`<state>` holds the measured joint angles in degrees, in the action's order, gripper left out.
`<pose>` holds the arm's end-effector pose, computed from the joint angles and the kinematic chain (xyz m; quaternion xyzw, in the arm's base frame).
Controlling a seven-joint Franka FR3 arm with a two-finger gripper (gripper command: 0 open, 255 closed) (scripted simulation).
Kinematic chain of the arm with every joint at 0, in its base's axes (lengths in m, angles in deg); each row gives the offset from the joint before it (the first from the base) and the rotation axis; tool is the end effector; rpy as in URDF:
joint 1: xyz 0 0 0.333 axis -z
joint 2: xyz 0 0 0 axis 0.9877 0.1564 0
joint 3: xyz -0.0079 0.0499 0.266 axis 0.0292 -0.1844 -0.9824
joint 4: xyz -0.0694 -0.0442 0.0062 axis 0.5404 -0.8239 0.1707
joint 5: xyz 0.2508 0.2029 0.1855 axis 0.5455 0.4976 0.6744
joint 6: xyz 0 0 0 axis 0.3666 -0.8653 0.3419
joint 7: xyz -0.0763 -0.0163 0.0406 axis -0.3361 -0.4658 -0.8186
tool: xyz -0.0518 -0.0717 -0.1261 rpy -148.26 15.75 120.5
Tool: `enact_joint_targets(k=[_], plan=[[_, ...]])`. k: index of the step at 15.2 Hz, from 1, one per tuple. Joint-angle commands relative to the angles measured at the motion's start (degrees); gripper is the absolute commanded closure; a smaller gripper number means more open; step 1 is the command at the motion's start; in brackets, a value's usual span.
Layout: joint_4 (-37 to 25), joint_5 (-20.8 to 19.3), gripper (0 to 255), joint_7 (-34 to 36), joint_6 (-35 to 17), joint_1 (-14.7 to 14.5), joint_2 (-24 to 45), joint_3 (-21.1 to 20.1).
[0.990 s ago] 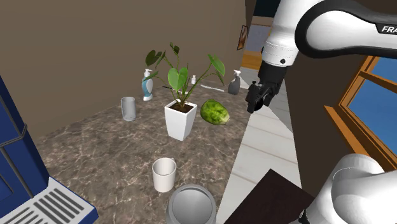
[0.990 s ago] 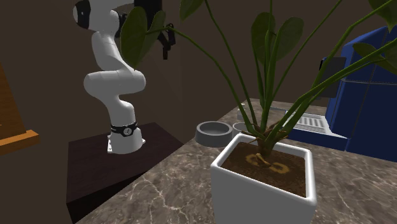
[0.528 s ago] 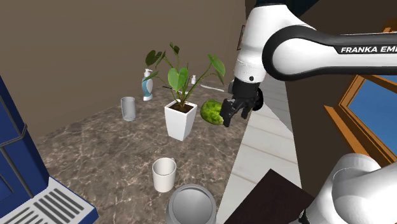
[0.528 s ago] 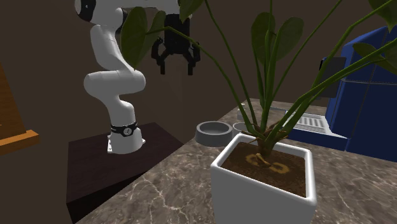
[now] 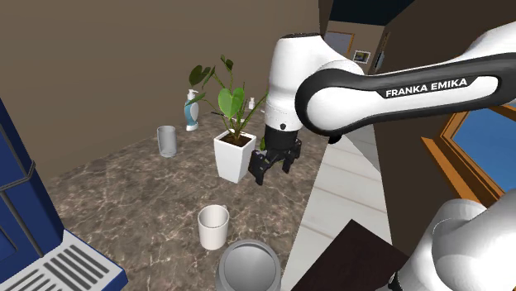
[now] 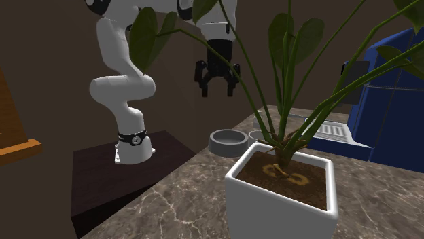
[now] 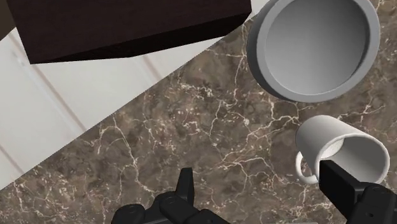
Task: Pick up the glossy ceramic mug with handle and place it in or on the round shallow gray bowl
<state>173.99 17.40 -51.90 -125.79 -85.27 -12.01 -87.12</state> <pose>0.3934 0.1923 0.4132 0.9971 -0.0616 0.0271 0.0351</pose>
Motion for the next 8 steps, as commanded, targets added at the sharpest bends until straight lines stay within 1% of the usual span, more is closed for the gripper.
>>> enact_joint_targets(k=[1, 5, 8], plan=[[-1.6, -0.6, 0, 2.5, -2.2, 0.1, 4.1, -1.9], [-5.6, -3.1, 0, 8.0, -5.8, 0.0, 12.3, -5.5], [-9.4, -6.1, 0, 12.6, -7.8, -0.5, 19.1, -7.6]])
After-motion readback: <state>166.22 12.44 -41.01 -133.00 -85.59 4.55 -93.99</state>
